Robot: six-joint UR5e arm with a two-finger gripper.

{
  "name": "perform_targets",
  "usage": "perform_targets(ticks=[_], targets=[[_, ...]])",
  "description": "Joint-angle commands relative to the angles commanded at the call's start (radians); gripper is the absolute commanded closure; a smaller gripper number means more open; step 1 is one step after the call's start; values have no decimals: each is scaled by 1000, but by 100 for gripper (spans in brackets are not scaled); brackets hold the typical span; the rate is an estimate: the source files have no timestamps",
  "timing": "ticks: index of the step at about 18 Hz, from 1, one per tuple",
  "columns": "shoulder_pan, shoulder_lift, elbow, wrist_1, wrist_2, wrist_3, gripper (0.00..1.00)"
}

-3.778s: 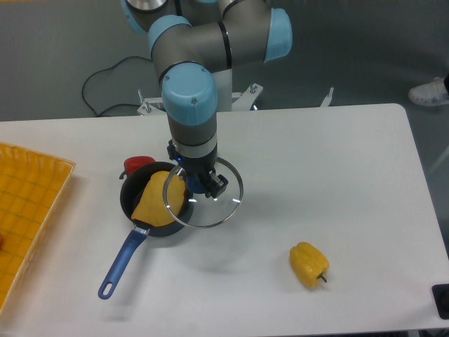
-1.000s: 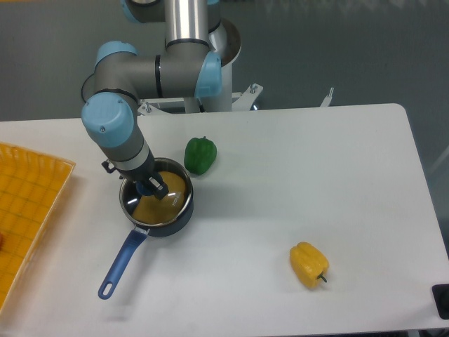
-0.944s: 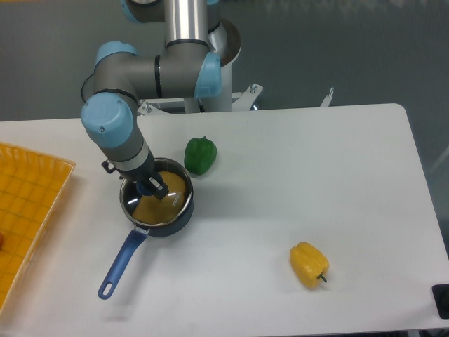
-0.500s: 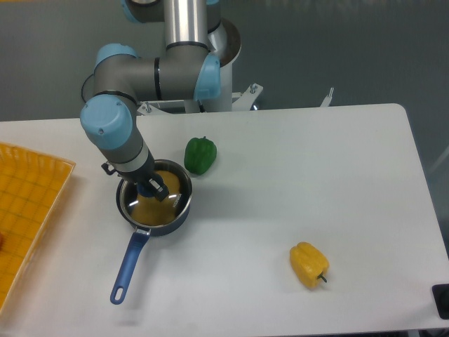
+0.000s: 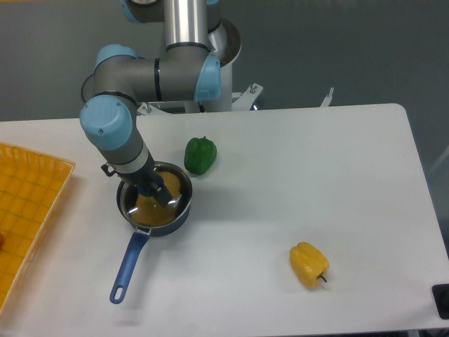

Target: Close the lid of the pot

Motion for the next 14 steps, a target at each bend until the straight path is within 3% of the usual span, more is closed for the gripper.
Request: perform_targets(ticks=[3, 5, 7, 9, 14], targets=[[26, 8, 69, -61, -3, 3, 0], [47, 14, 100, -71, 2, 34, 0], [78, 25, 127, -90, 0, 160, 0], [97, 31, 129, -117, 0, 277, 0], [178, 83, 129, -141, -15, 404, 0]])
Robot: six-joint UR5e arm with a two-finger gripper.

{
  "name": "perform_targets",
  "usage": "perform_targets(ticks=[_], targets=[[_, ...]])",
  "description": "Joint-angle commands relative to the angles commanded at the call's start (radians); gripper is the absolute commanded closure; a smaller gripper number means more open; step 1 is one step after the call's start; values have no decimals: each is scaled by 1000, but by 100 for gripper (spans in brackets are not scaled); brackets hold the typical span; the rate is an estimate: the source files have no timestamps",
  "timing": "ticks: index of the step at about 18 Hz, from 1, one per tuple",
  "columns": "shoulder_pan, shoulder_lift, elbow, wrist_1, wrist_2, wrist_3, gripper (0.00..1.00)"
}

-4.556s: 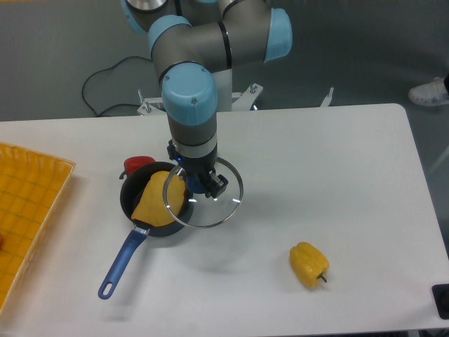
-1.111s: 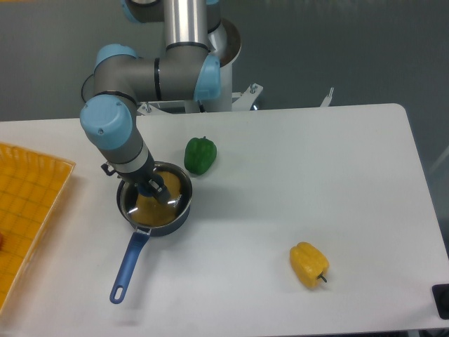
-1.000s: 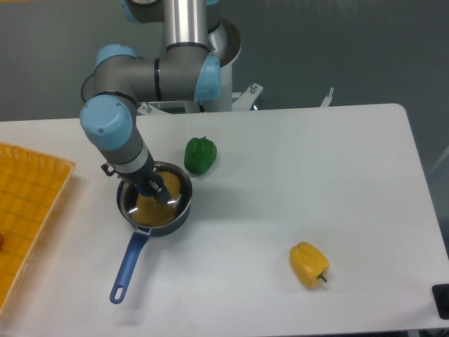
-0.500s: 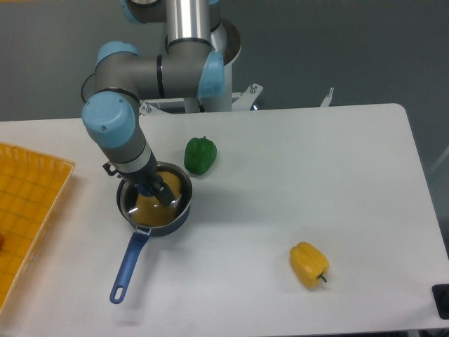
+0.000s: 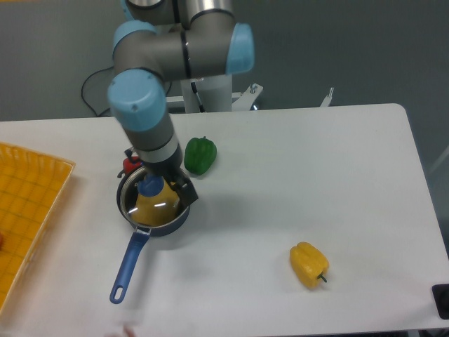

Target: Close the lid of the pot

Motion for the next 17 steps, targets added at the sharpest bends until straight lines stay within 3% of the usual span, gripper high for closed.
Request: perform_targets(ticks=[7, 11, 17], targets=[[158, 109, -17, -144, -3, 339, 0], [219, 167, -17, -157, -15, 419, 0], [236, 180, -17, -160, -45, 421, 0]])
